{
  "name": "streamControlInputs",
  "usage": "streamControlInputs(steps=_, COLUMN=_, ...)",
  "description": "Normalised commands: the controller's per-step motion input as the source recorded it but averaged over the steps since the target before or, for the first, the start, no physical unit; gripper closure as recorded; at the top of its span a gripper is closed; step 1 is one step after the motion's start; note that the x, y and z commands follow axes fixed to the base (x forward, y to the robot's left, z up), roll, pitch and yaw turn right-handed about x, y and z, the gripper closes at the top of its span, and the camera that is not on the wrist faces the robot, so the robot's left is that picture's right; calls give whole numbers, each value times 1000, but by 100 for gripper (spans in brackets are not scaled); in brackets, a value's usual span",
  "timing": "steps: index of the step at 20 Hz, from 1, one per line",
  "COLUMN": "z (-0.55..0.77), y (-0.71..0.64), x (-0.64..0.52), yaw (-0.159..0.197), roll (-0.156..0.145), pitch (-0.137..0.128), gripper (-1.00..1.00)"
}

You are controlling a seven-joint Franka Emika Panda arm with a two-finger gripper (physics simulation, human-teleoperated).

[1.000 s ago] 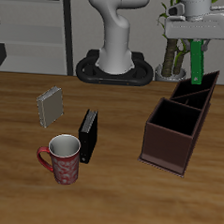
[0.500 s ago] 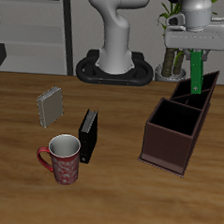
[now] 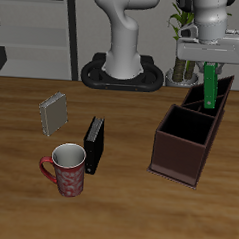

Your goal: Place the green book into the left desk caddy's back compartment

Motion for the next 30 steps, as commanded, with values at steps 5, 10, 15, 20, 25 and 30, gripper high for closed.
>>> streamControlInputs(steps=5, z=-149, y=-10, x=85, yaw=11, roll=-17, pitch=20, gripper=100)
streamControlInputs(steps=10, z=-151, y=20, x=111, yaw=5, roll=-2, pitch=21, gripper=100)
streamControlInputs(steps=15, z=-225, y=40, x=111, yaw=17, roll=-7, pitch=28, gripper=100)
streamControlInputs(steps=20, z=-192, y=11, x=110, yaw=13, roll=-11, pitch=21, gripper=100)
streamControlInputs(steps=25, z=-250, y=0, x=0, yaw=16, roll=-5, pitch=7, gripper=100)
streamControlInputs(steps=30, z=-266, y=37, x=15, yaw=21, roll=8, pitch=35, gripper=100)
